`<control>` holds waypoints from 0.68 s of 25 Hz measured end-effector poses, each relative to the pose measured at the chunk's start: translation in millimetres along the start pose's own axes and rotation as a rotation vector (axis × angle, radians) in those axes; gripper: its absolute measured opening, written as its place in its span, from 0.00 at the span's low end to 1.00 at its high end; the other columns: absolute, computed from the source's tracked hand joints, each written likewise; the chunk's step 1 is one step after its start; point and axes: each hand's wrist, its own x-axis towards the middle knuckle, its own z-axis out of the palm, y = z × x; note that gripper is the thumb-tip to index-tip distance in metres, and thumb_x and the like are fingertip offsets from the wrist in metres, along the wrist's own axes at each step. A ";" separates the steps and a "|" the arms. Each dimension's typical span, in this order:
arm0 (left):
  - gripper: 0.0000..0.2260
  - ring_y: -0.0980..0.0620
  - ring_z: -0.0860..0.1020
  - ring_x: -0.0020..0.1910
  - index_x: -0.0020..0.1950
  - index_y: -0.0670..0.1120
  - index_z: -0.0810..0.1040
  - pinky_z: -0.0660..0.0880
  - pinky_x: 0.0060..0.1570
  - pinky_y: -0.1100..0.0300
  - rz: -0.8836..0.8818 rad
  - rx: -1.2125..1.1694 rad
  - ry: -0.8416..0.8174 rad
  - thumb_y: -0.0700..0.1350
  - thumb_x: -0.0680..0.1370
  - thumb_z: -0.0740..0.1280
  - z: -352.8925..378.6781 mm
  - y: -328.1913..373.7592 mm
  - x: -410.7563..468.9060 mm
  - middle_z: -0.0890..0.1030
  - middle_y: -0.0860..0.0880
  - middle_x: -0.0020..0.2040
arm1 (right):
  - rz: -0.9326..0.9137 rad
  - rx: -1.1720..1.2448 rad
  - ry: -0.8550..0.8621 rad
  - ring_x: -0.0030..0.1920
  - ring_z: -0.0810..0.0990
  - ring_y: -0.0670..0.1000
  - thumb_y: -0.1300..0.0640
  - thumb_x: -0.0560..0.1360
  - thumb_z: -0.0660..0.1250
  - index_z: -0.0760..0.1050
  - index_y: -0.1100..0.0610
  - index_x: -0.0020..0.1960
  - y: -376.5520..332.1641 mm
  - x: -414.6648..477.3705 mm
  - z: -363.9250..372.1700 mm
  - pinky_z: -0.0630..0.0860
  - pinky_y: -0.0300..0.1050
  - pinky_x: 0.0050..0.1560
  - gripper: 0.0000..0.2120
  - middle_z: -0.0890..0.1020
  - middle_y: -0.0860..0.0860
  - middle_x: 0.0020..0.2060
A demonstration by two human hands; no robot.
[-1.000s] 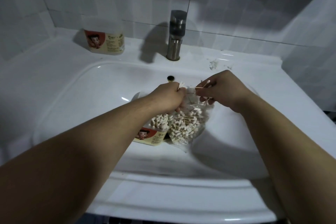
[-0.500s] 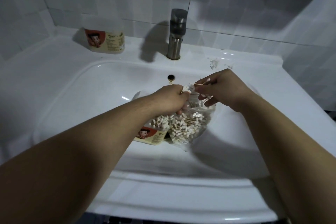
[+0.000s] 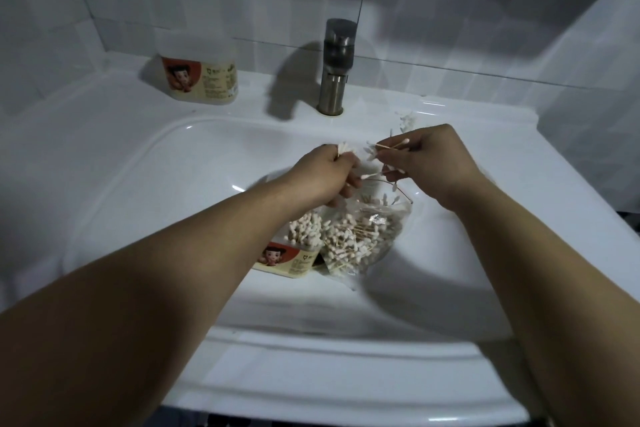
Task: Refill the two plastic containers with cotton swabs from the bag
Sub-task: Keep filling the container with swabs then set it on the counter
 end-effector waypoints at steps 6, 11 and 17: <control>0.11 0.52 0.80 0.36 0.53 0.44 0.79 0.77 0.36 0.56 0.068 0.113 -0.120 0.47 0.86 0.60 3.8 -8.6 2.0 0.85 0.49 0.43 | -0.021 -0.164 -0.015 0.33 0.86 0.47 0.60 0.76 0.74 0.87 0.53 0.47 0.7 -3.0 13.3 0.79 0.39 0.36 0.04 0.86 0.46 0.31; 0.09 0.51 0.80 0.37 0.50 0.40 0.76 0.78 0.39 0.55 0.089 0.142 -0.186 0.41 0.86 0.60 3.2 -5.5 -1.6 0.82 0.48 0.40 | 0.026 -0.134 0.082 0.33 0.86 0.47 0.59 0.75 0.75 0.87 0.52 0.45 2.0 -1.7 8.0 0.78 0.38 0.33 0.03 0.85 0.48 0.30; 0.08 0.48 0.78 0.38 0.50 0.41 0.75 0.76 0.39 0.54 0.040 0.087 -0.216 0.38 0.85 0.58 5.8 -4.6 -0.8 0.80 0.47 0.40 | 0.029 0.043 0.129 0.35 0.87 0.53 0.62 0.74 0.76 0.87 0.54 0.45 4.7 2.6 13.0 0.85 0.56 0.47 0.04 0.87 0.53 0.34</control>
